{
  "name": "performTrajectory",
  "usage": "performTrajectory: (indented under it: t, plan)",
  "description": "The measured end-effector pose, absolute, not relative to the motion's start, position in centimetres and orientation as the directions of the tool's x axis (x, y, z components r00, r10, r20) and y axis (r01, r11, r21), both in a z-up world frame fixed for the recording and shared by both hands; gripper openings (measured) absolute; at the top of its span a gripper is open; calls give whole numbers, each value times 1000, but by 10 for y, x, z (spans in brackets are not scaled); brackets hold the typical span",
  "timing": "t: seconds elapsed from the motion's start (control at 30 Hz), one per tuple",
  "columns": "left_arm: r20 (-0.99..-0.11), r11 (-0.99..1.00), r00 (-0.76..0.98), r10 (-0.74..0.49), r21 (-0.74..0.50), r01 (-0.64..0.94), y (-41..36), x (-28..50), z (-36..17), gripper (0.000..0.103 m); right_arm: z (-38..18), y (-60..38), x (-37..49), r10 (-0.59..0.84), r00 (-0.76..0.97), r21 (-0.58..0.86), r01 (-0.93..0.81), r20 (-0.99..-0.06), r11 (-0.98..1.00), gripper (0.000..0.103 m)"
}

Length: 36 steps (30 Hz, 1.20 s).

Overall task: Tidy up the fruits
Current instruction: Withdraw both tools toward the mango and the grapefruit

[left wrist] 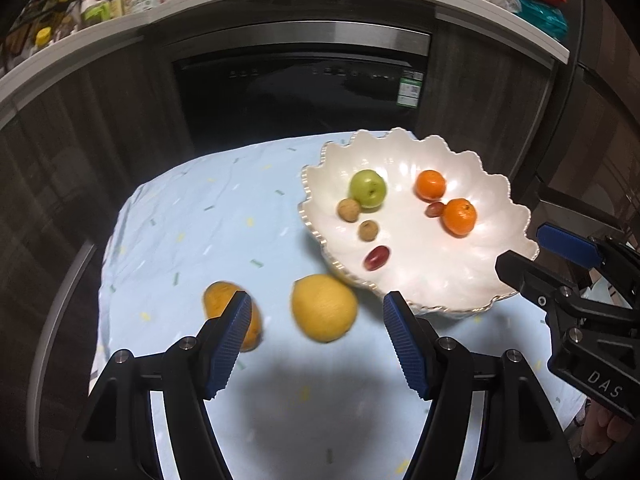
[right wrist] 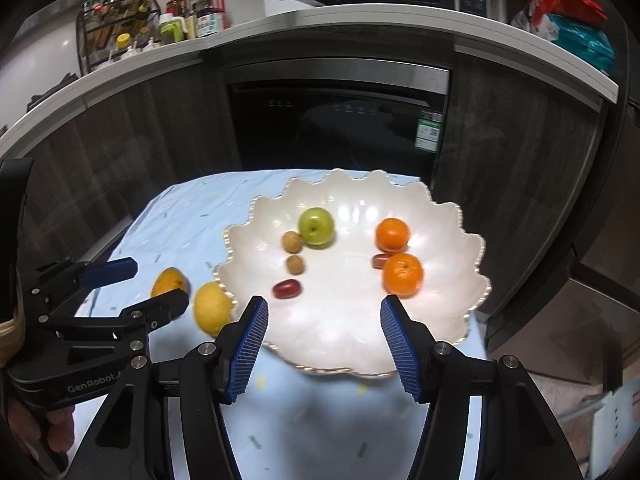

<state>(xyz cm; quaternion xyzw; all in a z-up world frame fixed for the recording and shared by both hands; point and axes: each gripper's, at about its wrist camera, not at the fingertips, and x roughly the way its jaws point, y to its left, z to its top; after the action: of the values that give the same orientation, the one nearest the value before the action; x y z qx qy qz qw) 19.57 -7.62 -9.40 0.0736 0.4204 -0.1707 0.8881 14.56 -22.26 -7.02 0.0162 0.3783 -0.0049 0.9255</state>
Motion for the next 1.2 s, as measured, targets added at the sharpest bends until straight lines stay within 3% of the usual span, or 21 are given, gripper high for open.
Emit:
performTrajectory:
  t: [0.73,1.2]
  plan:
    - [-784,975,603,-149,-15,221,12,186,-115,73,-103,-138,147,91,662,39,-93,-743,995,60]
    - [-804,964,564,-190,-43,264,19,207,-149,73,-142,-121,168,82,629,17,-109,-773,994,60]
